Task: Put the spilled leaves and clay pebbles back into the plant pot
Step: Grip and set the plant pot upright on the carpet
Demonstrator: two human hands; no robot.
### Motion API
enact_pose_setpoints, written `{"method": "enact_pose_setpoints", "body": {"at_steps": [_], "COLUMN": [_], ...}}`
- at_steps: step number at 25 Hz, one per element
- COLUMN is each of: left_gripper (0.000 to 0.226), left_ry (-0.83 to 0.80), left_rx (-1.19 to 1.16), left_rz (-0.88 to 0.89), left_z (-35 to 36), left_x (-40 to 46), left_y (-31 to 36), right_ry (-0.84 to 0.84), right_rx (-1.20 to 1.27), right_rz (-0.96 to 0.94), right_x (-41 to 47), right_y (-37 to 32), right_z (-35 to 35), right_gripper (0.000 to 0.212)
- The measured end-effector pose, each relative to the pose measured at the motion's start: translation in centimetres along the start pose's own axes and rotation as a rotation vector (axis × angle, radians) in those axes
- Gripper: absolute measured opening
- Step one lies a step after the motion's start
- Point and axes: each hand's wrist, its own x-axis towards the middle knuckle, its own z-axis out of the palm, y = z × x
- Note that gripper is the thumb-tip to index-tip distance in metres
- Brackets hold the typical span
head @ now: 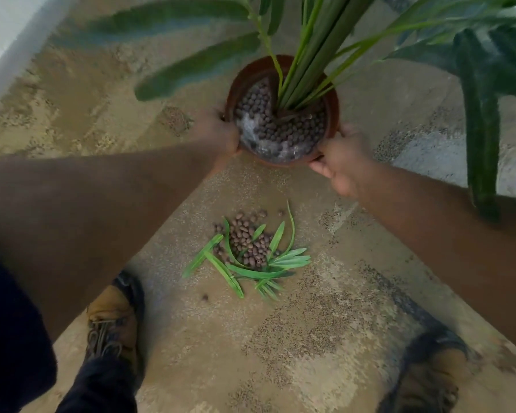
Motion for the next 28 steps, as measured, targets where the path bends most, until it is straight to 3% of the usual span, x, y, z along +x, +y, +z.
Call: {"method": "enact_pose_setpoints", "body": {"at_steps": [9,14,23,26,28], "left_gripper": [0.017,0.020,0.029,0.045,0.046], "left_ry": [-0.052,-0.069,-0.075,-0.062,-0.011], "left_rx": [0.007,-0.121,-0.124,-0.013,0.116], "left_rz": [-0.067,-0.124,-0.120,-0.128,-0.160], "left_z": [-0.9,-0.7,-1.2,-1.4,-1.7], "left_x": [0.3,0.6,1.1,-0.8,-2.7], "left_y": [-0.8,-0.9,-0.3,-2.9,-6.8], "right_ry": [-0.025,-0.004,0.021,0.081,0.144], "right_rx": [-0.040,-0.007,-0.034,-0.188,-0.369], "right_rz": [0.028,0.023,-0.070,-0.140,-0.182], "right_x": [-0.2,0.1,0.0,-1.6,-2.9], "right_y": [-0.2,0.2,0.9,3.4,6.7], "right_z": [-0.7,-0.4,0.2,-0.3,-1.1], "right_gripper": [0.055,0.048,0.038,0.042,0.029]}}
